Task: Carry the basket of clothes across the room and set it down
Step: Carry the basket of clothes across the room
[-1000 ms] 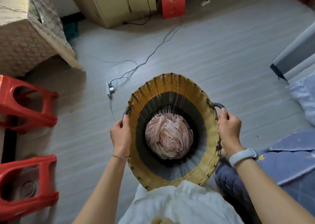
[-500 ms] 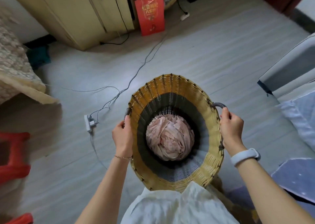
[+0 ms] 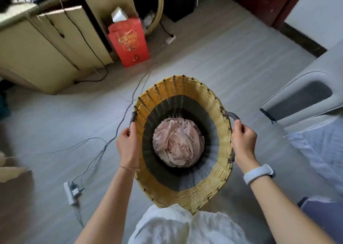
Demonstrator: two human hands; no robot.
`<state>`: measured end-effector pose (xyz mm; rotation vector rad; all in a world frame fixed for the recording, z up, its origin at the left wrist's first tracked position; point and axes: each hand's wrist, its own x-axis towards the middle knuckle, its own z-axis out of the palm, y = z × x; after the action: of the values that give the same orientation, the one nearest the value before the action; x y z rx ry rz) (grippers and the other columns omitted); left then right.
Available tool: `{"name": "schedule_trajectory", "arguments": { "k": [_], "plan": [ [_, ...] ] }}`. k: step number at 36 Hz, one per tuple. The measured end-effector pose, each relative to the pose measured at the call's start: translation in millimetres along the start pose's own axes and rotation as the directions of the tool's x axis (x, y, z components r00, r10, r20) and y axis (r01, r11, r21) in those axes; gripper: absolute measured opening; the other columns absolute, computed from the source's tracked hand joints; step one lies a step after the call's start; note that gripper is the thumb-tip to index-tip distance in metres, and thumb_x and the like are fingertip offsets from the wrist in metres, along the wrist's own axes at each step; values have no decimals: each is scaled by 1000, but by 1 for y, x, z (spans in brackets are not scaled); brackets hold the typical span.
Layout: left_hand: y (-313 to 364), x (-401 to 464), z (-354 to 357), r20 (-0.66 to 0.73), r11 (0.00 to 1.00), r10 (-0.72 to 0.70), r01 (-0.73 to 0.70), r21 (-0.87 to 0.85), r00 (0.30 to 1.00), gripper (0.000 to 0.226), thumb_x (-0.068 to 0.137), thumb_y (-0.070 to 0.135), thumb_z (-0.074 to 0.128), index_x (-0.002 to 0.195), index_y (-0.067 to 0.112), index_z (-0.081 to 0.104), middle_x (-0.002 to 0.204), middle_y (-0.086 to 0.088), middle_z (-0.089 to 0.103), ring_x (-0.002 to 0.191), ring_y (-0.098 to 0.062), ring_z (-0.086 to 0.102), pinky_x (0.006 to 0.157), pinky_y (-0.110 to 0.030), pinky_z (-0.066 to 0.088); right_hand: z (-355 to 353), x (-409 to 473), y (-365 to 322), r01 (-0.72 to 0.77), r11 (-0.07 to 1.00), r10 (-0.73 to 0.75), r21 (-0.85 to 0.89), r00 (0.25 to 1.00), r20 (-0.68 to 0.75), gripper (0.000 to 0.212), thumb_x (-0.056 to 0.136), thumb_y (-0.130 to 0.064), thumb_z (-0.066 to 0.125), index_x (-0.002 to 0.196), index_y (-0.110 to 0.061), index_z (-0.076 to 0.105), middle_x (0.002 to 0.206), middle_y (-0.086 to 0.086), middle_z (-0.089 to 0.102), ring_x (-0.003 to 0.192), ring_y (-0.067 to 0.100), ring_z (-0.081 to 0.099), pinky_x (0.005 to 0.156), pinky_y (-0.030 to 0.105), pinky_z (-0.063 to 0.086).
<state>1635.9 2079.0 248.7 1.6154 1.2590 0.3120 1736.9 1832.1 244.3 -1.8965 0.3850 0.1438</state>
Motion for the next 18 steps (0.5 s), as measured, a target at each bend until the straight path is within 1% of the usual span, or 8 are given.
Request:
{"name": "schedule_trajectory", "arguments": {
  "k": [2,6,9,13,15,18],
  "plan": [
    [21,15,26,-3,1000,13,-13,14,1000,42,89,42,42,63,11,52,68,-15,48,69,-25,45,64,-36,37,4,33,-12,2,1000,-2,6,1000,-2,44,89,-31,42,49,-18,29,47,2,29,48,19,25,52,34,24],
    [62,40,78,-18,1000,-2,3,13,1000,42,91,41,42,64,11,54,67,-12,48,69,-24,46,65,-36,36,5,103,-38,-9,1000,9,23,1000,23,43,89,-30,42,51,-17,28,48,2,28,47,18,24,51,33,21],
    [93,53,116,-13,1000,0,0,18,1000,43,91,40,42,70,6,57,72,-17,51,70,-26,47,65,-36,37,2,148,-56,-20,1000,20,22,1000,19,44,89,-29,43,49,-16,29,47,2,28,46,18,23,50,33,21],
    [131,68,159,15,1000,-8,7,26,1000,40,91,40,42,66,12,56,76,-16,55,72,-27,51,66,-36,40,-4,200,-80,-16,999,16,32,1000,4,46,91,-28,42,48,-17,28,42,-4,27,44,17,22,49,29,20],
    [146,79,179,27,1000,-13,13,20,1000,39,90,43,42,70,13,58,79,-17,58,75,-28,54,67,-36,43,-6,226,-90,-12,1000,12,22,1000,-2,45,91,-28,41,49,-16,29,45,-1,27,45,18,23,49,30,21],
    [171,94,211,54,1000,-18,17,22,998,40,91,41,42,74,9,59,78,-18,56,74,-27,52,66,-36,40,-4,267,-103,-8,1000,8,25,1000,-17,44,91,-28,41,50,-15,30,48,3,28,46,17,24,50,30,21]
  ]
}}
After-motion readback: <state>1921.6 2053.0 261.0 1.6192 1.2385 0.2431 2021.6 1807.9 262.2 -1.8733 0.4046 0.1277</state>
